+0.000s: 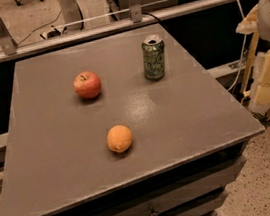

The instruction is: Move green can near orange

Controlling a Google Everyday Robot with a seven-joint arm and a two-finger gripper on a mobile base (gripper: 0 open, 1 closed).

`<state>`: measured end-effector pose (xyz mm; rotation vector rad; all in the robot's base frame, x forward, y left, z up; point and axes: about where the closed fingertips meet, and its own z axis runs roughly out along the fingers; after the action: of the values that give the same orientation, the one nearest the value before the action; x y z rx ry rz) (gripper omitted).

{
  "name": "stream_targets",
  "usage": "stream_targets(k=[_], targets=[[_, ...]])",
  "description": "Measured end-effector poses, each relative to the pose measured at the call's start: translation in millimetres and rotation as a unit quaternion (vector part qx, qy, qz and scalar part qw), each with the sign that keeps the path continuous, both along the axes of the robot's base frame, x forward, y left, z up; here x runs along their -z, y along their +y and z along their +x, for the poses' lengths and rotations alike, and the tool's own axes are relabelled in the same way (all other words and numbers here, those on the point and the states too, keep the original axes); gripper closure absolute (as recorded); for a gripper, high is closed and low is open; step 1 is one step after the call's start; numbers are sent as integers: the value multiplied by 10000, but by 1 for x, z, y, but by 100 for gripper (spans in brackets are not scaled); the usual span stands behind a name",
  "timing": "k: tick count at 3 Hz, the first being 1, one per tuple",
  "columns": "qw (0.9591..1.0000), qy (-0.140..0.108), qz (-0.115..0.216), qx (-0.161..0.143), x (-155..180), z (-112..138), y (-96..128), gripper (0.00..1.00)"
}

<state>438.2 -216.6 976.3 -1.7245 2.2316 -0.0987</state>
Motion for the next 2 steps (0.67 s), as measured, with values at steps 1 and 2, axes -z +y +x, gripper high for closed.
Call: stream_targets(k=[1,2], targets=[[10000,-27,18,-5,-1,1,0,0],[10000,-31,22,-6,-1,1,0,0]])
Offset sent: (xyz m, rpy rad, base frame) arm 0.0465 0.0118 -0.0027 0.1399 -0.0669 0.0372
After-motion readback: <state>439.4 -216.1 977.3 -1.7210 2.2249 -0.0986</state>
